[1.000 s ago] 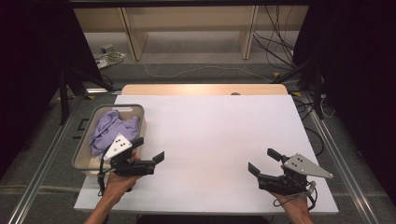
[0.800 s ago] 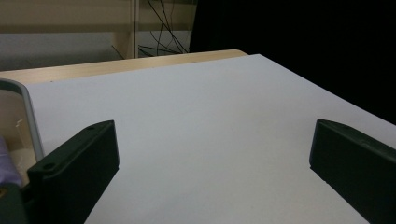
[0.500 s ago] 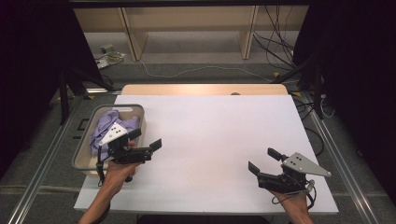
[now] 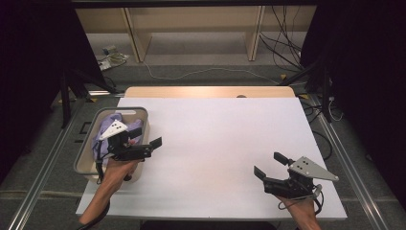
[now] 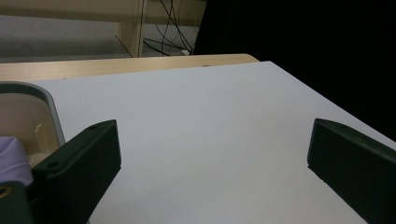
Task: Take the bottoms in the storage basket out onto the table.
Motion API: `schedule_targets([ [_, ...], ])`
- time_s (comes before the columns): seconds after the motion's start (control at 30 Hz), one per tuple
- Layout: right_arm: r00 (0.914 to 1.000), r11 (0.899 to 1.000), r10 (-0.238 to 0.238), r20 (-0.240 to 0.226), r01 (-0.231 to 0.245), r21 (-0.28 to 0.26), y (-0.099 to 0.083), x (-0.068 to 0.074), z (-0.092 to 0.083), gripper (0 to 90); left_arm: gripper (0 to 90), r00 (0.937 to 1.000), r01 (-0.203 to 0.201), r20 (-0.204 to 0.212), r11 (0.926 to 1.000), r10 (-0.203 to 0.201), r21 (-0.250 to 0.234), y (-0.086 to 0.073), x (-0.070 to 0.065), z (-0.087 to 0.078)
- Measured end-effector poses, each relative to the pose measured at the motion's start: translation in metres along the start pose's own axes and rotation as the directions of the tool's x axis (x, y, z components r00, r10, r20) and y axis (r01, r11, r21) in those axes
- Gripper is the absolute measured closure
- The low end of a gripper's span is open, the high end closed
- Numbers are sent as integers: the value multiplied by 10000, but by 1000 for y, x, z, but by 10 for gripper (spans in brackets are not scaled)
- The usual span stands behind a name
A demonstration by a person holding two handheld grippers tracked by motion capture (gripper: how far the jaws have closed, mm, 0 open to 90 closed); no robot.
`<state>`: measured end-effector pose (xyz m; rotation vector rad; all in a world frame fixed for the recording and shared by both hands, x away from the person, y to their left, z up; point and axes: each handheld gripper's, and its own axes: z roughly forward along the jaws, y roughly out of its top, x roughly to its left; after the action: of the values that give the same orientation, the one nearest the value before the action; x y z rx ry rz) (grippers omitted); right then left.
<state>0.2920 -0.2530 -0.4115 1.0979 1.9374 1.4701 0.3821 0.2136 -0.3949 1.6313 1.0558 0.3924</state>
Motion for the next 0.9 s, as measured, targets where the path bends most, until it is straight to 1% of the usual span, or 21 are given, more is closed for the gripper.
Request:
schedule_targets([
  [0.03, 10000, 10000, -23, 20, 23, 24, 0, 0, 0, 162, 22, 10000, -21, 44, 10000, 21, 94, 2, 1, 3],
  [0.1, 10000, 10000, -18, 31, 18, 32, 0, 0, 0, 162, 25, 10000, -26, 84, 9999, 25, 125, 4, 1, 4],
  [0.13, 10000, 10000, -6, 33, 6, 59, 0, 0, 0, 162, 28, 9998, -144, 112, 9994, 141, 319, 8, 1, 9],
  [0.17, 10000, 10000, 12, 19, -12, 65, 0, 0, 0, 162, 28, 9998, -144, 112, 9994, 141, 319, 8, 1, 9],
  [0.2, 10000, 10000, 13, 11, -13, 68, 0, 0, 0, 162, 29, 9993, -351, -70, 9972, 356, 654, 13, 1, 14],
  [0.23, 10000, 10000, 4, 10, -4, 71, 0, 0, 0, 162, 29, 9992, -380, -63, 9959, 387, 817, 16, 2, 16],
  [0.27, 10000, 10000, -17, 11, 17, 59, 0, 0, 0, 162, 30, 9991, -416, -79, 9948, 425, 928, 18, 2, 18],
  [0.3, 10000, 10000, -17, 11, 17, 59, 0, 0, 0, 162, 30, 9991, -416, -79, 9948, 425, 928, 18, 2, 18],
  [0.4, 10000, 10000, -18, -20, 19, 90, 0, 0, 1, 162, 30, 9988, -424, -191, 9904, 453, 1314, 21, 4, 23],
  [0.43, 10000, 10000, -18, -20, 19, 90, 0, 0, 1, 162, 30, 9983, -502, -205, 9884, 537, 1431, 21, 4, 23],
  [0.47, 10000, 9999, -39, -52, 40, 115, 0, 0, 1, 162, 30, 9972, -666, -233, 9868, 708, 1478, 20, 3, 24],
  [0.5, 10000, 9999, -39, -52, 40, 115, 0, 0, 1, 162, 30, 9972, -666, -233, 9868, 708, 1478, 20, 3, 24],
  [0.53, 9999, 9999, -84, -129, 85, 108, 0, 1, 0, 162, 30, 9958, -800, -314, 9832, 862, 1638, 19, 4, 26],
  [0.57, 9999, 9999, -84, -129, 85, 108, 0, 1, 0, 162, 30, 9958, -800, -314, 9832, 862, 1638, 19, 4, 26],
  [0.6, 9999, 9999, -79, -134, 80, 113, 1, 1, 0, 162, 30, 9946, -854, -431, 9820, 939, 1683, 18, 5, 26],
  [0.63, 9997, 9998, -153, -174, 155, 91, 1, 2, -1, 162, 32, 9945, -824, -488, 9809, 923, 1759, 17, 8, 26],
  [0.73, 9998, 9998, -158, -150, 160, 107, 0, 1, -1, 162, 34, 9956, -636, -575, 9833, 743, 1703, 16, 10, 24],
  [0.9, 9998, 9998, -139, -126, 141, 125, -1, 1, 0, 162, 35, 9935, -712, -752, 9820, 854, 1749, 18, 14, 21],
])
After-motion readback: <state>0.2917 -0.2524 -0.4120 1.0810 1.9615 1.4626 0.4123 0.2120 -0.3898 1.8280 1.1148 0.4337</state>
